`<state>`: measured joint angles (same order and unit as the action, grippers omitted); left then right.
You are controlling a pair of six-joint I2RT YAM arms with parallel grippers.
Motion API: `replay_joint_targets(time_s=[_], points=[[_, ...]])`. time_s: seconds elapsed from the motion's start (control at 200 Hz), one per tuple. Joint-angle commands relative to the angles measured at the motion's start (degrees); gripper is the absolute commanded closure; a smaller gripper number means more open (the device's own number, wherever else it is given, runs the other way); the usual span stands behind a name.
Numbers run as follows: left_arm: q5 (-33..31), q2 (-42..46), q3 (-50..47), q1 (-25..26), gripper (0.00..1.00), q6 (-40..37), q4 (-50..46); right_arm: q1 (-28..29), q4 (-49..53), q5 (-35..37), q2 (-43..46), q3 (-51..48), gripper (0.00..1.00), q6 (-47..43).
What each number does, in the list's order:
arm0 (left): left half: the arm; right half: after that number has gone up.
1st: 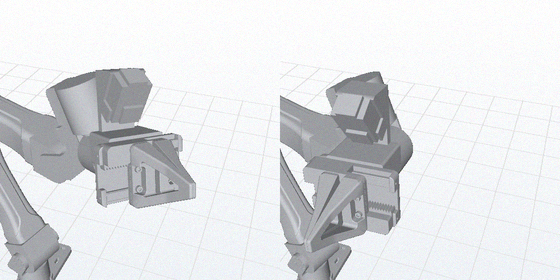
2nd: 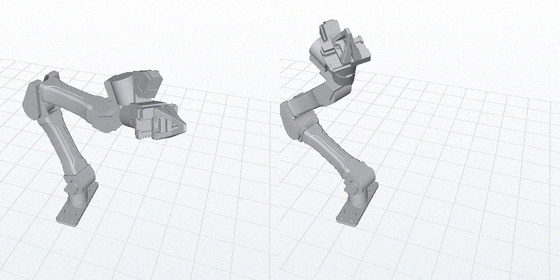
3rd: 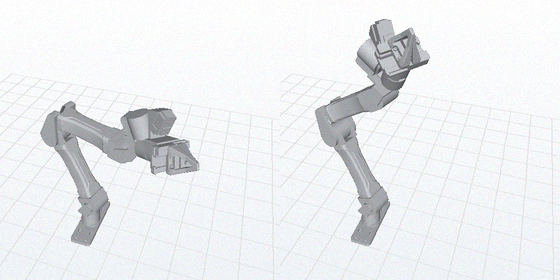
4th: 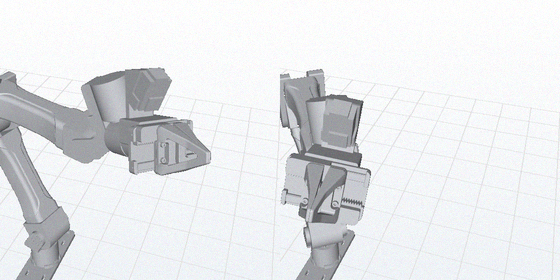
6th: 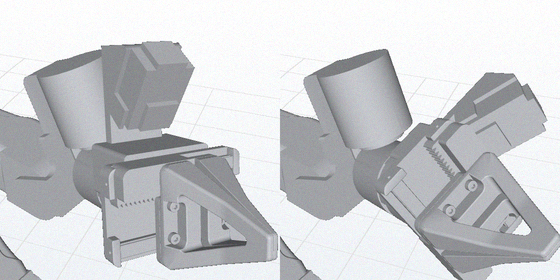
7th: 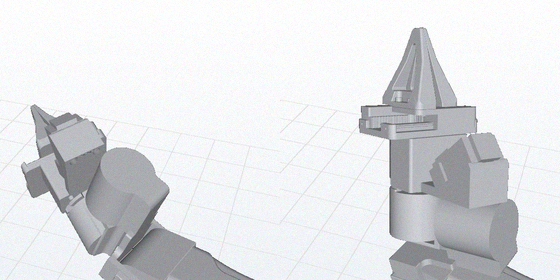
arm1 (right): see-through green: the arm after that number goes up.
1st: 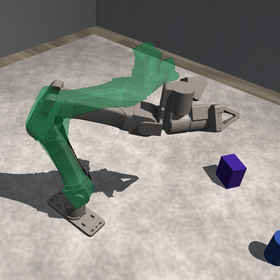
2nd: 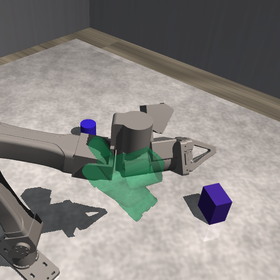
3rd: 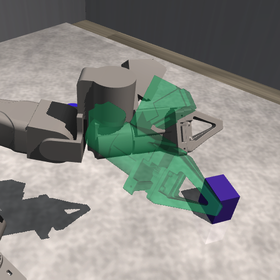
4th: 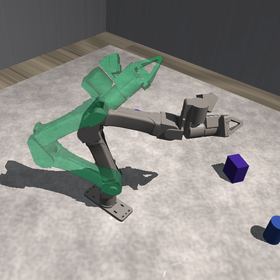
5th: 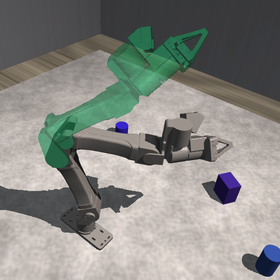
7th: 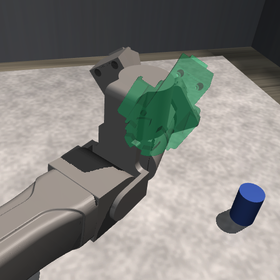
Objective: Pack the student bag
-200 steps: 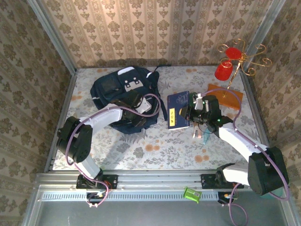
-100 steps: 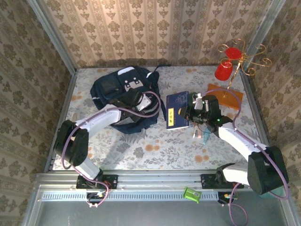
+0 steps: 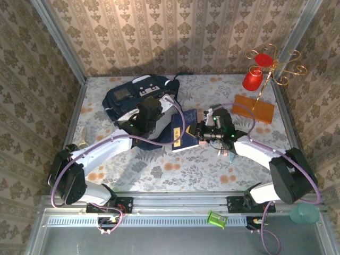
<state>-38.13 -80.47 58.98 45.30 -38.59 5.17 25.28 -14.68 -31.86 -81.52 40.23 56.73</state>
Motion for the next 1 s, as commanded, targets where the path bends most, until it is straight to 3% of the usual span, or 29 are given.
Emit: replay_joint_targets(time_s=[0.0,0.245,0.41,0.7,0.995], points=[[-3.9,1.8,1.4,1.3,1.00,-5.6,11.3,2.4,-8.3,-1.5,-5.0,4.3,0.96,5.7],[-2.4,2.8,3.4,1.7,1.00,-4.8,10.5,6.3,-23.1,-0.1,-20.2,14.6,0.97,16.7],[-1.7,2.9,3.8,1.4,1.00,-3.1,9.3,7.5,-28.7,5.6,-29.7,21.3,0.98,24.7],[0.6,3.3,5.6,1.1,1.00,1.7,5.4,9.5,-24.3,21.9,-38.2,31.1,0.98,29.7],[1.2,3.6,6.1,0.9,1.00,3.6,3.5,13.6,-17.4,43.6,-49.2,46.5,0.97,31.8]])
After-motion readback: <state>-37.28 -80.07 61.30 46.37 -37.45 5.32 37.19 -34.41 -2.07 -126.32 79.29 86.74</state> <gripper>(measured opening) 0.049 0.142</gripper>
